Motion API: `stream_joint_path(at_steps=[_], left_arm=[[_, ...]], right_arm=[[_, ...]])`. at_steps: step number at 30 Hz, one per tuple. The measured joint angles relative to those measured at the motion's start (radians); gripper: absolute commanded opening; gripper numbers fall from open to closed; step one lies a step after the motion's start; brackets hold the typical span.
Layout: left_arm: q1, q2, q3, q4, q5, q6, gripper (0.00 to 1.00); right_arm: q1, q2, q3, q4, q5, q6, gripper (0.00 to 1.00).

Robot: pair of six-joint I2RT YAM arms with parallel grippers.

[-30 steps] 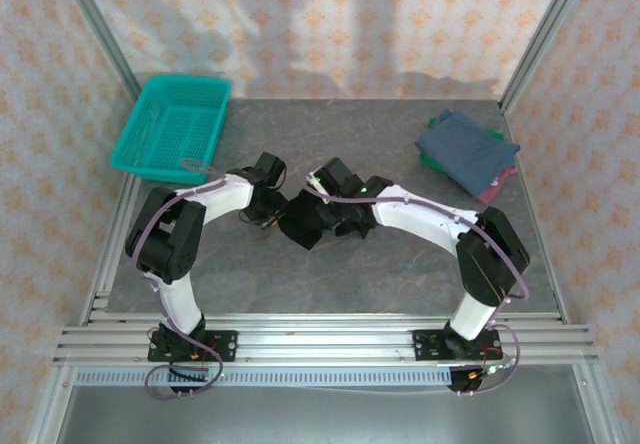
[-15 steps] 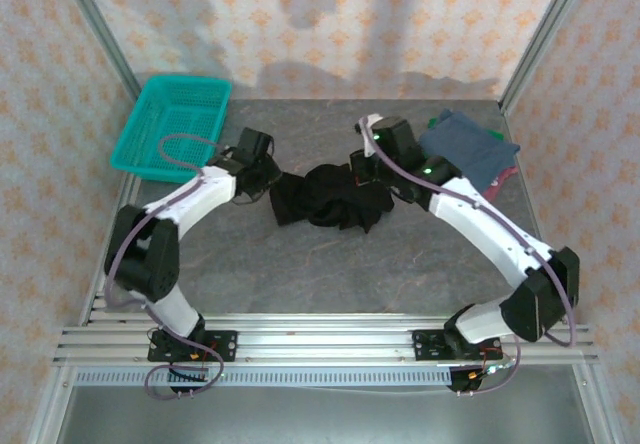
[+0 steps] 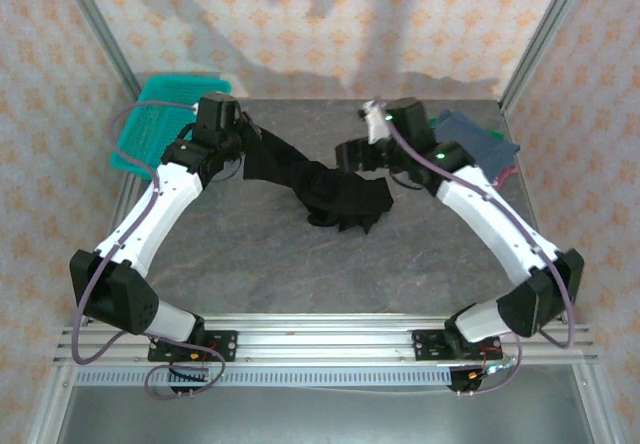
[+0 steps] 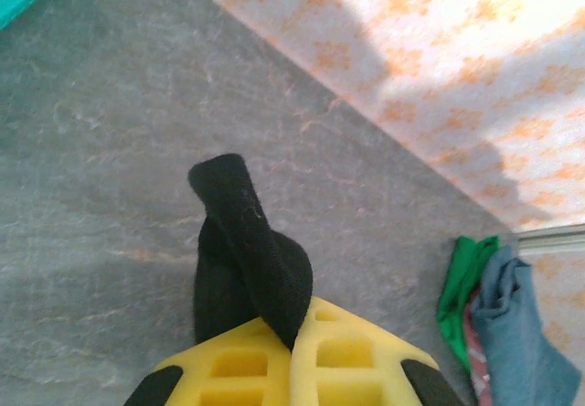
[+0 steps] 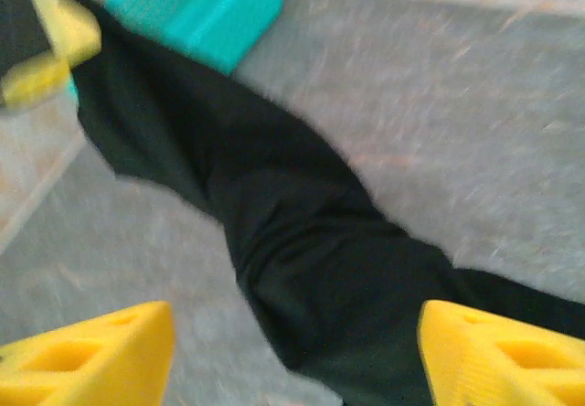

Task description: Fold and stack the t-shirts

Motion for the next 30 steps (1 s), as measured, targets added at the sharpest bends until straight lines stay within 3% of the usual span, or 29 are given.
stream_joint_path(at_steps=[7, 11, 17, 19, 21, 23, 30], left_arm=[[0.0, 0.008, -0.064, -0.007, 0.019, 0.001, 0.0], [0.002, 0.007, -0.078, -0.017, 0.031, 0.001, 0.0], [0.019, -0.013, -0.094, -0.023, 0.037, 0.001, 0.0], [0.022, -0.026, -0.097, -0.029, 0.039, 0.001, 0.0], [0.026, -0.039, -0.097, -0.034, 0.043, 0.001, 0.0], [0.026, -0.051, -0.097, -0.04, 0.051, 0.001, 0.0], [0.049, -0.072, -0.079, -0.084, 0.064, 0.008, 0.0]], right_arm=[[0.159, 0.161, -0.017, -0.101, 0.013, -0.091, 0.79], [0.221, 0.204, -0.02, -0.124, 0.116, -0.151, 0.76], [0.218, 0.228, -0.088, -0.117, 0.303, -0.226, 0.74], [0.218, 0.235, -0.116, -0.111, 0.357, -0.251, 0.65], [0.218, 0.262, -0.138, -0.09, 0.422, -0.27, 0.36], [0.216, 0.303, -0.143, -0.068, 0.483, -0.28, 0.17], [0.171, 0.317, -0.021, -0.05, 0.538, -0.271, 0.03]])
